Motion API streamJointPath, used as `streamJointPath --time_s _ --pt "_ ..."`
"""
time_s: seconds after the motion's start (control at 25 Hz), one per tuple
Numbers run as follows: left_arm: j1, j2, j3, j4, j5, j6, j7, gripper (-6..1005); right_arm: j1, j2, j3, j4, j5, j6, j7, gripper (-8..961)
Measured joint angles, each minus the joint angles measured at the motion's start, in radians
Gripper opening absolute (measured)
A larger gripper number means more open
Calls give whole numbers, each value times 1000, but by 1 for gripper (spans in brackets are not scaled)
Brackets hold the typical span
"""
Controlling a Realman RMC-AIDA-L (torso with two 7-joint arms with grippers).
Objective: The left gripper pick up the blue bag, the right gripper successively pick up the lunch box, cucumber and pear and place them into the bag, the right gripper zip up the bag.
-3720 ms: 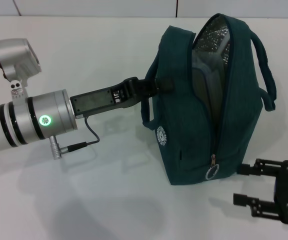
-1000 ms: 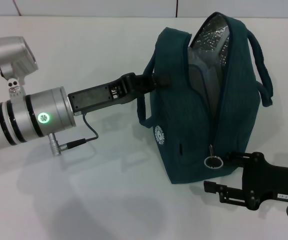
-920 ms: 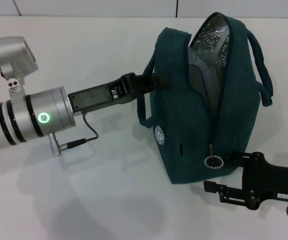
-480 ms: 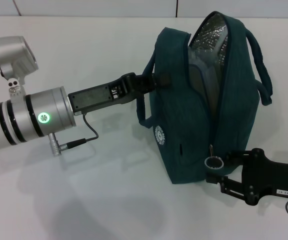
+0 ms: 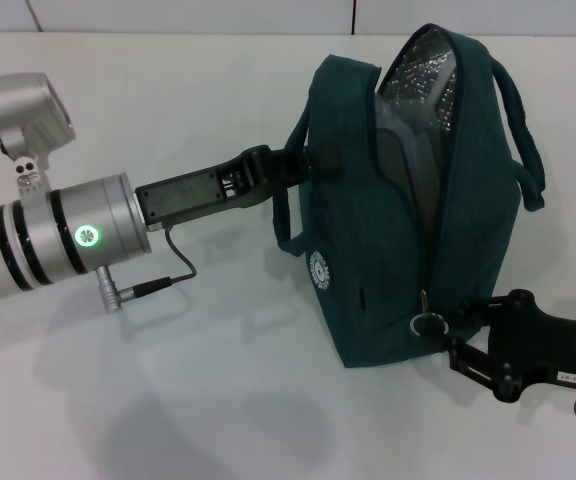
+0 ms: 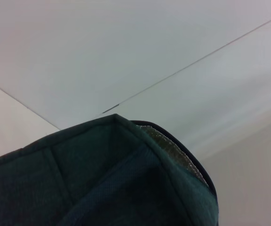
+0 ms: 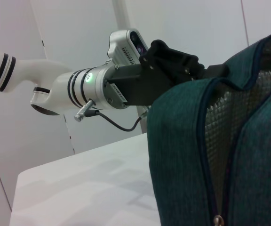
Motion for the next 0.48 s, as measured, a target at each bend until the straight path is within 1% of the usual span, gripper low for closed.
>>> streamJointPath --time_s 0.48 --pt "0 0 -2 -2 0 -2 0 140 -1 -2 14 3 -1 -6 0 187"
